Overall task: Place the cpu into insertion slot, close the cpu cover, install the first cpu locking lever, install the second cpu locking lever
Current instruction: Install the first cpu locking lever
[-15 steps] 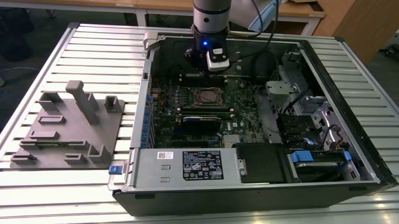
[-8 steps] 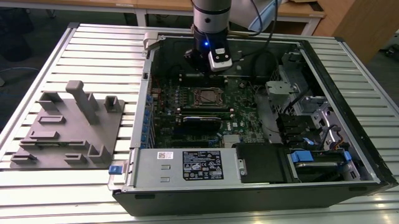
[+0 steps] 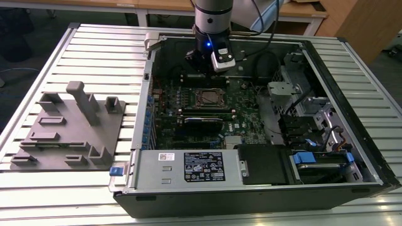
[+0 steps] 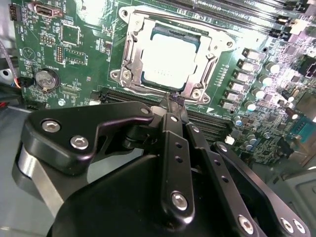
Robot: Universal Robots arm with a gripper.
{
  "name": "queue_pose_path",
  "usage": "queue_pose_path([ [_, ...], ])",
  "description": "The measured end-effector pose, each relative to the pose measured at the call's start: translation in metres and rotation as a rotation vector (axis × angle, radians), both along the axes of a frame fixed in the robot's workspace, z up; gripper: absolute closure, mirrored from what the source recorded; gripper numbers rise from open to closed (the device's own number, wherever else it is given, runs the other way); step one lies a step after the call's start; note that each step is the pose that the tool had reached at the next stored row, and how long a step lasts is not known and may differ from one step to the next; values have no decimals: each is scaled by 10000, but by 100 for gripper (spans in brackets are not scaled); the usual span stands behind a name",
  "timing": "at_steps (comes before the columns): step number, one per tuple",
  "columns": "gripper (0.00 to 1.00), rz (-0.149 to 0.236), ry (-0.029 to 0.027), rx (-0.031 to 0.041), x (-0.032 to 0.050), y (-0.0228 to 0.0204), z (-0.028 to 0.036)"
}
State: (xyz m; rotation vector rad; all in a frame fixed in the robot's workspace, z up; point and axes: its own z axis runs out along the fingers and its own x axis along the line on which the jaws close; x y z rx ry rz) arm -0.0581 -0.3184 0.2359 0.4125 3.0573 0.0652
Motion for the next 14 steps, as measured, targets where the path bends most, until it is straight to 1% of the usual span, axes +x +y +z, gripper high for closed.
queue_pose_path([
  [4, 90, 0, 1, -56, 2, 0, -1],
  [5, 90, -1, 3, -99, 3, 0, 0],
  [7, 90, 0, 6, -231, 3, 0, 0],
  [12, 90, 4, 6, -239, 6, 0, 0],
  [14, 90, 3, 13, -239, 37, 1, 0],
])
